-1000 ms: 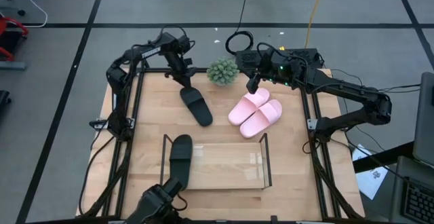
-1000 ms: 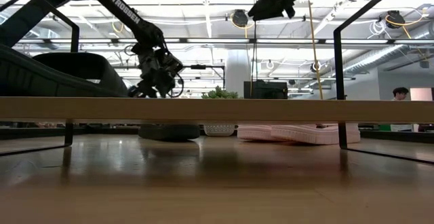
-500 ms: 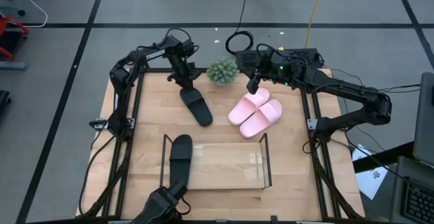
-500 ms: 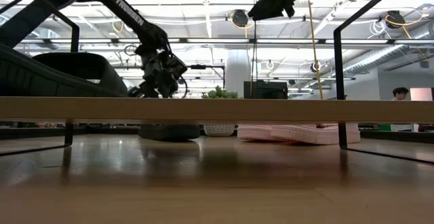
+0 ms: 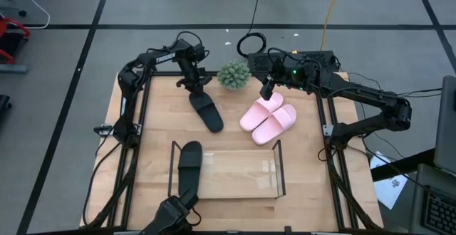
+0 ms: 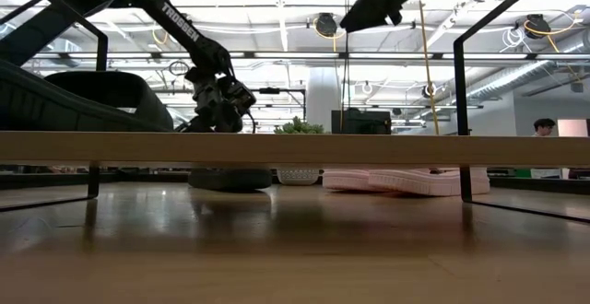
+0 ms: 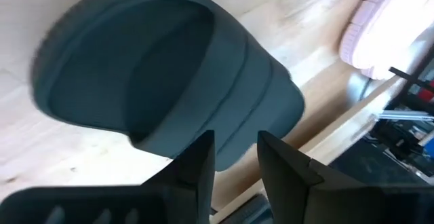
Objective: Pick and place slides into the shelf
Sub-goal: Put the black slipper on the shelf
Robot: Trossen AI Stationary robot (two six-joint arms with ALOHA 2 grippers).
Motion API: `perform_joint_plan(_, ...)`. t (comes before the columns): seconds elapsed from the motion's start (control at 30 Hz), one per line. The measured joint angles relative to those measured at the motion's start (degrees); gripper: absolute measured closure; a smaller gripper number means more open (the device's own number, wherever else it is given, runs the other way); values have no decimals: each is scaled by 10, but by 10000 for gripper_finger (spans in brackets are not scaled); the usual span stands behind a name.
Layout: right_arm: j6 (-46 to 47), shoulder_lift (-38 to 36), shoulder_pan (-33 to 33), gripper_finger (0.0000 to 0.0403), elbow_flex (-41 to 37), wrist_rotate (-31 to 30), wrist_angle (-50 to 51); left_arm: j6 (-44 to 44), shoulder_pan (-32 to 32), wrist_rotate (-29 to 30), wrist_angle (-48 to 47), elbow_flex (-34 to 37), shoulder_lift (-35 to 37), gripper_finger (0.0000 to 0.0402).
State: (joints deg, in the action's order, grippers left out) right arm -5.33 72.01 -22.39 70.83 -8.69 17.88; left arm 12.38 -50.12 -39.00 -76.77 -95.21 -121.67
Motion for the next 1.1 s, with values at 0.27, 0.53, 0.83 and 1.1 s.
perform_joint_plan(0.27, -1, 0, 0, 250, 0, 0, 5, 9, -1, 31, 1, 0, 0, 291)
perform_joint_plan(0.53, -1, 0, 0, 250, 0, 0, 4, 45, 2, 50, 6, 0, 0, 291)
perform_joint_plan(0.83, -1, 0, 0, 250, 0, 0, 4, 87, 19, 19, 36, 0, -3, 291)
perform_joint_plan(1.1, 0, 0, 0, 250, 0, 49, 4, 135, 16, 7, 68, 0, -11, 291)
